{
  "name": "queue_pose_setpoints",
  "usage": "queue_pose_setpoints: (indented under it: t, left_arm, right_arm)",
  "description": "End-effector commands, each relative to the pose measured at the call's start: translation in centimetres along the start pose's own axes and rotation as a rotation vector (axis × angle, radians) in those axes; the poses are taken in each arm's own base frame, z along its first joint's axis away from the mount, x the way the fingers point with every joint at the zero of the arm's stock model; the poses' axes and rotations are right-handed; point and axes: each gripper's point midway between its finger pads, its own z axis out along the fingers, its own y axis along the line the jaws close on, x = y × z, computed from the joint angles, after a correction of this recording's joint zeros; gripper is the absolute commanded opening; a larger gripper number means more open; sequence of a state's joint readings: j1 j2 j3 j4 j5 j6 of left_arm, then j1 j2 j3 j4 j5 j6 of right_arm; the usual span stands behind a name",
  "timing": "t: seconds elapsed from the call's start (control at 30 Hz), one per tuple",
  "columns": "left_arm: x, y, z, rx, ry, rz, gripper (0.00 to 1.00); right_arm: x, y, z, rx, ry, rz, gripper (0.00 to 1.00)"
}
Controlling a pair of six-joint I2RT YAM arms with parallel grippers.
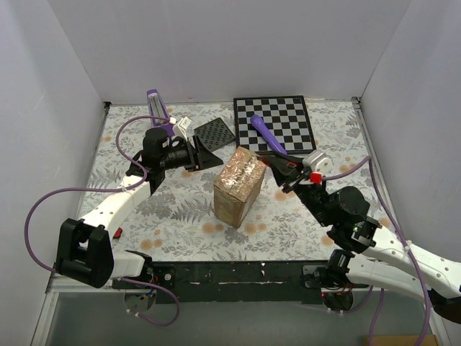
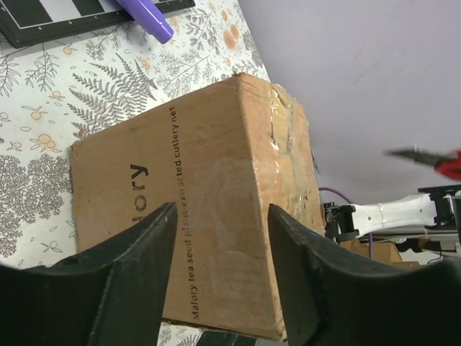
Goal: Unpack the express box
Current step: Adjust the express box at the center of the board.
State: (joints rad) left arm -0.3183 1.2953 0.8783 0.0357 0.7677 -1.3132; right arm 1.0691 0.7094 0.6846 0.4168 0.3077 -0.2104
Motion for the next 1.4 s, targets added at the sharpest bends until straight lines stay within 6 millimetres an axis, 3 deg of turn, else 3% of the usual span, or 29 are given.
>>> queue_pose_setpoints:
  t: [0.0,0.17,0.2,0.23,0.33,0.5,0.83,0.97,1.0,1.2,1.37]
  left_arm:
    - [-1.9,-1.6,-0.7,0.002,-0.064,0.051,0.55]
    - [-2.0,-1.3,-0.5,-0.007,-0.070,0.046,0.67]
    - [-2.0,-1.2,-0.4,-0.006,-0.070,0.037,0.92]
    - [-1.8,-0.9,-0.3,-0.010,-0.066,0.026,0.98]
    - [-1.0,-0.7,-0.4,0.007,-0.061,0.009,0.98]
    - [-0.1,-1.0,-0.7,0.032,-0.052,0.006,0.98]
    - [2.5,-2.1,0.1,0.100,0.032,0.009,0.98]
    - [2.8,-2.2,0.4,0.111,0.049,0.029,0.98]
    - [2.8,-2.3,0.4,0.114,0.050,0.035,0.98]
    - [2.4,-1.8,0.7,0.084,0.040,0.051,0.97]
    - [2.2,-1.7,0.9,0.078,0.037,0.044,0.79]
  right_arm:
    - [-0.5,-6.7,-1.8,0.362,0.077,-0.011,0.01]
    - [4.9,-6.8,-1.7,0.399,0.297,-0.063,0.01]
    - [5.7,-6.9,-1.7,0.414,0.329,-0.059,0.01]
    - [7.1,-7.3,-1.9,0.432,0.400,-0.074,0.01]
    - [9.9,-7.6,-2.0,0.431,0.506,-0.041,0.01]
    - [14.1,-5.8,-1.7,0.344,0.594,0.025,0.01]
    - [16.4,-1.8,1.5,0.142,0.504,0.070,0.01]
    - [16.2,-1.0,2.4,0.067,0.447,0.025,0.01]
    - [15.4,-1.1,2.9,0.059,0.403,0.006,0.01]
    - [16.0,-1.7,2.7,0.040,0.395,-0.037,0.01]
    - [16.5,-2.9,1.9,0.077,0.391,-0.049,0.01]
